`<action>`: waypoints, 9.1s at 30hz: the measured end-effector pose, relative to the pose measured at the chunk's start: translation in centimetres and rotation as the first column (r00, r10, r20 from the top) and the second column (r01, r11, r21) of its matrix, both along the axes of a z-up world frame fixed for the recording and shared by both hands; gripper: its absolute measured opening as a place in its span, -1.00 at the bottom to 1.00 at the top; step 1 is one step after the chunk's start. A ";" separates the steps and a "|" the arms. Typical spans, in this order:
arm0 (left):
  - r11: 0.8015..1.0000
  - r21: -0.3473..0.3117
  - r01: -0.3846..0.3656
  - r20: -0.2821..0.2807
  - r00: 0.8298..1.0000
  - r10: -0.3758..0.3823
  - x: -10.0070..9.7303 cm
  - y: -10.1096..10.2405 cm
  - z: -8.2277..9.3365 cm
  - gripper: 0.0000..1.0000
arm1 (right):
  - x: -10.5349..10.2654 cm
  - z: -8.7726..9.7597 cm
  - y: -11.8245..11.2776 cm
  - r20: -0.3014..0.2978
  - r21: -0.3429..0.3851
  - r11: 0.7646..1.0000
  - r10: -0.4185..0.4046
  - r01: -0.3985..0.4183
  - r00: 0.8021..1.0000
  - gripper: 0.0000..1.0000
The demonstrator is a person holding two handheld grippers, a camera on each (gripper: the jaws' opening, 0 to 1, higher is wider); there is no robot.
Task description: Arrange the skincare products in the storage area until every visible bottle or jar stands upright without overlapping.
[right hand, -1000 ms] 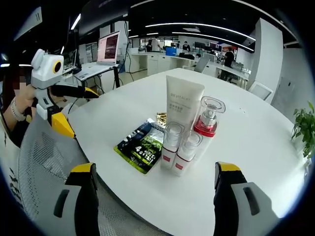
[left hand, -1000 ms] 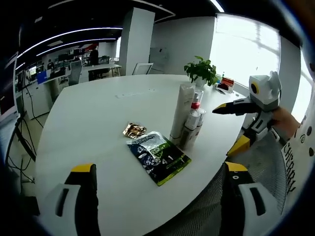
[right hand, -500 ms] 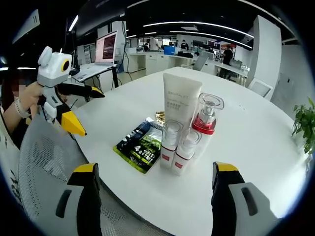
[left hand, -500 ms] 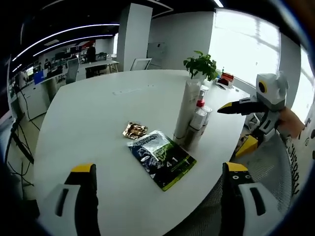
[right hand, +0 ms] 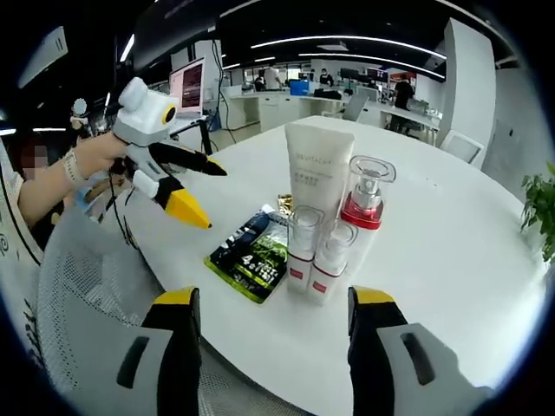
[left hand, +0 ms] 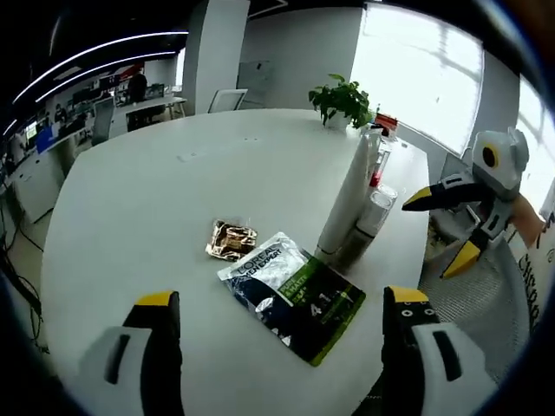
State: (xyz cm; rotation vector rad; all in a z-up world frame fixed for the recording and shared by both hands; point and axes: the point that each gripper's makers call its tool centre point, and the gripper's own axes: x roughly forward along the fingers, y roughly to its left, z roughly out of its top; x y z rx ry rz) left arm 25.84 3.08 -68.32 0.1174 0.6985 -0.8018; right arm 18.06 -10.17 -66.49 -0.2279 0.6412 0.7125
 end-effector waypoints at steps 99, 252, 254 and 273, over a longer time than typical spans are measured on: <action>0.990 -0.054 -0.128 0.011 0.992 0.129 9.2 2.1 -0.5 -0.98 | -0.6 1.7 3.9 0.024 0.101 0.990 0.097 -0.099 0.995 -0.32; 0.882 -0.470 0.037 -0.039 0.997 -0.062 -6.6 5.6 5.2 -1.00 | -0.2 4.2 14.7 -0.071 0.463 0.872 0.218 -0.161 0.973 -0.98; 0.886 -0.463 0.022 -0.046 0.998 -0.049 -6.2 6.2 4.8 -1.00 | 0.5 3.6 15.2 -0.072 0.442 0.883 0.211 -0.159 0.975 -0.98; 0.913 -0.390 -0.118 -0.165 0.985 0.057 -2.6 9.5 -1.2 -1.00 | 4.6 -2.8 18.5 -0.051 0.192 0.959 0.220 -0.206 0.974 -0.98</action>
